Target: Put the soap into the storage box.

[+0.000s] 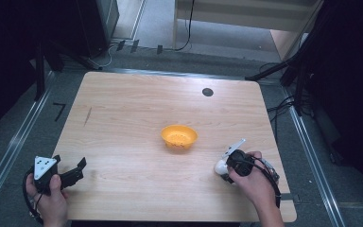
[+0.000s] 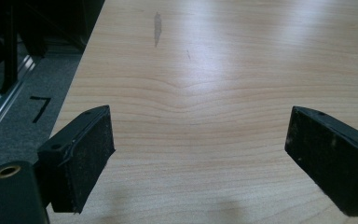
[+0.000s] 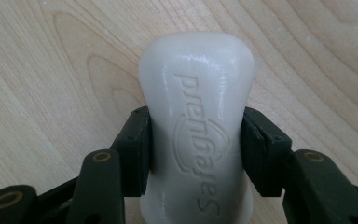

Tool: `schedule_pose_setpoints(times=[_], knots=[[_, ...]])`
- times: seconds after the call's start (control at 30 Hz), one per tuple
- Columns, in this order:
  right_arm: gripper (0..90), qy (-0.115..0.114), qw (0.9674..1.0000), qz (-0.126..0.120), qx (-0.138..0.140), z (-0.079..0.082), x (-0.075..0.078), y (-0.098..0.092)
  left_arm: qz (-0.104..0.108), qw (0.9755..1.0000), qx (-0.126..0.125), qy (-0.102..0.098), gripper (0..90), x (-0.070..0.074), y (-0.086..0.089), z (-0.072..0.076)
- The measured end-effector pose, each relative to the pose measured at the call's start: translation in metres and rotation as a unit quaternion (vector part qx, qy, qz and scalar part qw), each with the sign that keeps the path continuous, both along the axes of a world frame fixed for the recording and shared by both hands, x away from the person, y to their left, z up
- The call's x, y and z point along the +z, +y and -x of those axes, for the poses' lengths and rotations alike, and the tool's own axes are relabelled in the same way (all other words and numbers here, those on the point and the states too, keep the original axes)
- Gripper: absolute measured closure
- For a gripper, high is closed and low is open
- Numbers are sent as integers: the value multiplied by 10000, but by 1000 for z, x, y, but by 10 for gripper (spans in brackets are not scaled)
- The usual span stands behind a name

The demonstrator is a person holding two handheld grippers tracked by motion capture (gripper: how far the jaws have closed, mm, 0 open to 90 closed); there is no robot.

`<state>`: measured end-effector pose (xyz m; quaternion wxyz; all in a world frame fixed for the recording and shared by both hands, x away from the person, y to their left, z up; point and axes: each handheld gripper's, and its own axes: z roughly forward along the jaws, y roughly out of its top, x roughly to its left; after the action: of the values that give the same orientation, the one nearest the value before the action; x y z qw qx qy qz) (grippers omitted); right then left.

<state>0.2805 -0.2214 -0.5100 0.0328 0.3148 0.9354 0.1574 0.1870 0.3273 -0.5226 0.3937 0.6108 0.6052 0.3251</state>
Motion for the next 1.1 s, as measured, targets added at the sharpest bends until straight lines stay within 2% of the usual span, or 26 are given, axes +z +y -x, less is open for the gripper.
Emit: schedule_pose_setpoints(times=[0.2,0.47,0.8,0.97,1.1], knots=[[505,-176,9998,-76,83,3,-1,-3,-29,10000,-7,-23,83,0,0,0],[506,-200,9997,-137,56,4,-2,-5,-13,10000,-11,-22,83,0,0,0],[510,-154,9998,-93,37,3,-1,-4,-6,10000,-6,-7,83,0,0,0],[511,10,10000,-29,90,-1,0,-5,20,10000,-15,-15,83,0,1,0],[511,48,9998,-50,175,-3,2,-4,13,10000,-15,-12,83,0,0,0]])
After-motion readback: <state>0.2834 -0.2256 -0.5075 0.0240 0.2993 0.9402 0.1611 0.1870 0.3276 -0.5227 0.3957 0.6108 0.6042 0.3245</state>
